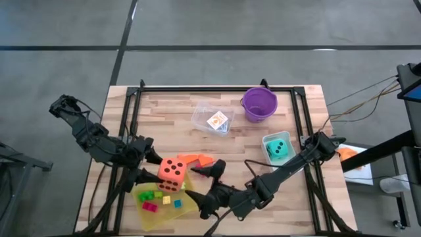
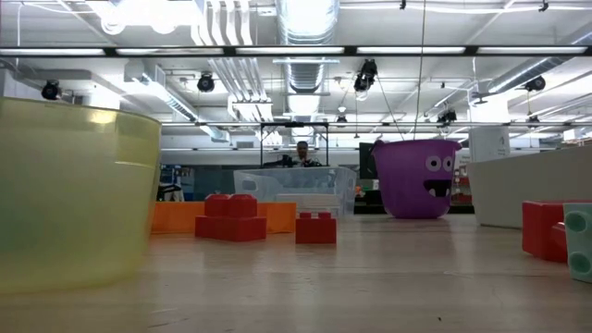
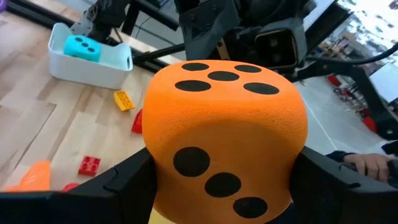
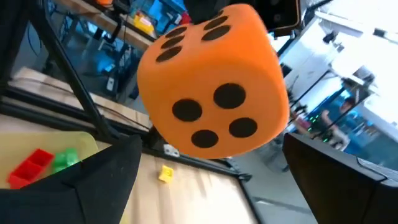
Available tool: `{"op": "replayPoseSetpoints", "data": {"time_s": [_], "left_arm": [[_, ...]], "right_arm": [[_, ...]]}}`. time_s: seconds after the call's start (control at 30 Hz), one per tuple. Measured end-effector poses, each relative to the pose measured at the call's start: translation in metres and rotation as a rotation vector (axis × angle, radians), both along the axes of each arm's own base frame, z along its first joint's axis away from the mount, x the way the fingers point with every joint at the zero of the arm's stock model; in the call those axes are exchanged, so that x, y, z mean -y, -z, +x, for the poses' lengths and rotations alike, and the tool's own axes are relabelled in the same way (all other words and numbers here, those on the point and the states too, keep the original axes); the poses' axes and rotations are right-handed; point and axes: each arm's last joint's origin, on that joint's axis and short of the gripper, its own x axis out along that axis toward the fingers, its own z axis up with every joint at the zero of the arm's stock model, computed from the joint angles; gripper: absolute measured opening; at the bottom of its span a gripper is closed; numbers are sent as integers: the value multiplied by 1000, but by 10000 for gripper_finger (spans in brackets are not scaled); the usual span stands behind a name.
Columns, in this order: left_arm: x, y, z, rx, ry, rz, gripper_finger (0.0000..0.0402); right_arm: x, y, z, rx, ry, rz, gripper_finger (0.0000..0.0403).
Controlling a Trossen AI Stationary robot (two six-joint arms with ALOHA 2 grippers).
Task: Pick & Place Toys
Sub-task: Put the orange dice into the white bin
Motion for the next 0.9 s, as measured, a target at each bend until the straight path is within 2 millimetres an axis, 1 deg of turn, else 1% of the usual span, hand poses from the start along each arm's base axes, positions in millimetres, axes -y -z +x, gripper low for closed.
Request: {"op": "replayPoseSetpoints", "data": {"time_s": [0.13,0.23,0.37,0.43,0.53,0.63,0.9], "left_arm": [[1,-3,1,26,19,-11,283],[1,-3,1,30,21,-9,283],[1,-3,1,30,20,-9,283],[1,-3,1,32,20,-10,283],[1,-4,1,43,28,-4,283],[2,-5,1,46,41,-9,283],[2,-5,1,52,57,-16,283]], "right_arm": [[1,-1,1,-20,0,-65,384],[2,-5,2,6,0,-87,384],[2,-11,2,10,-3,-194,384],[2,-12,3,14,-24,-197,384],[3,-11,5,32,-102,-162,384],[2,-12,6,28,-145,-189,384],[5,-12,8,-4,-144,-304,384]]}}
